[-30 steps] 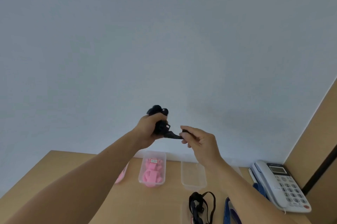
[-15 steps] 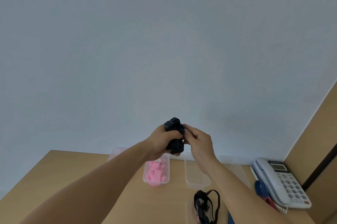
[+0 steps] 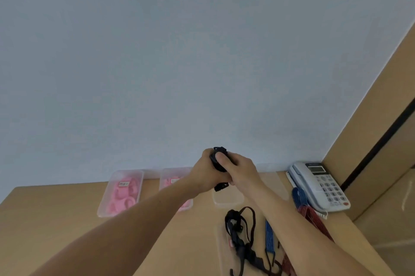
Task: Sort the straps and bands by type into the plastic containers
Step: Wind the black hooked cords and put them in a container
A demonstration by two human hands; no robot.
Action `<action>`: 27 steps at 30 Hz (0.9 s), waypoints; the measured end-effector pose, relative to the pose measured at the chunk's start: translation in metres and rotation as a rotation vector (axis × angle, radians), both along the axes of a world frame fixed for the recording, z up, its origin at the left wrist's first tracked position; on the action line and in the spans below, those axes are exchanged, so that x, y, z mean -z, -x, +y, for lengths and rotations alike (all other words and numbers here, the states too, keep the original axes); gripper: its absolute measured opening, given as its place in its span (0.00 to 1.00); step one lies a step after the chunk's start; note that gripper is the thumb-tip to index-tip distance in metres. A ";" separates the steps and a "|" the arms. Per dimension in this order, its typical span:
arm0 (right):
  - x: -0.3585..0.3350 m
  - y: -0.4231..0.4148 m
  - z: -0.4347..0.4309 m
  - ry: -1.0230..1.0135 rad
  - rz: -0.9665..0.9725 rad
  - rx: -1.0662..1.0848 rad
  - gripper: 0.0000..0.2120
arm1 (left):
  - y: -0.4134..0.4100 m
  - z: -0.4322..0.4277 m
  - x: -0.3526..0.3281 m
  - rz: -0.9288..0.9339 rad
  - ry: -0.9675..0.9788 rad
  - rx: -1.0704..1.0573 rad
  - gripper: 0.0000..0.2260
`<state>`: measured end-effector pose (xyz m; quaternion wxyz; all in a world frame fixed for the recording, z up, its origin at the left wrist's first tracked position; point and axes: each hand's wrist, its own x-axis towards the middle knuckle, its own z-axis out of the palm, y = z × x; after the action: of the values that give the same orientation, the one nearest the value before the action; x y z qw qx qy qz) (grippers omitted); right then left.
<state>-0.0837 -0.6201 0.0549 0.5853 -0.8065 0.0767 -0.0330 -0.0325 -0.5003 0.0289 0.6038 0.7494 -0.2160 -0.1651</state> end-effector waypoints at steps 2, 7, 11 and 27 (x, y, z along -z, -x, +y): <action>0.010 -0.005 -0.016 0.034 0.020 -0.075 0.09 | -0.005 -0.010 0.005 0.023 0.008 0.073 0.08; 0.036 -0.032 -0.058 -0.068 0.128 -0.105 0.11 | -0.021 -0.040 0.021 0.127 -0.001 0.223 0.11; 0.050 -0.055 -0.089 -0.253 0.208 -0.110 0.11 | -0.039 -0.065 0.035 0.204 0.008 0.207 0.09; 0.125 -0.130 -0.115 -0.008 0.348 -0.138 0.05 | -0.095 -0.073 0.099 -0.012 -0.759 -0.065 0.14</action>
<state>0.0467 -0.7355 -0.0700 0.5675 -0.8010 0.1212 0.1474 0.0629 -0.5730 -0.0699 0.2871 0.9271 -0.1191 -0.2096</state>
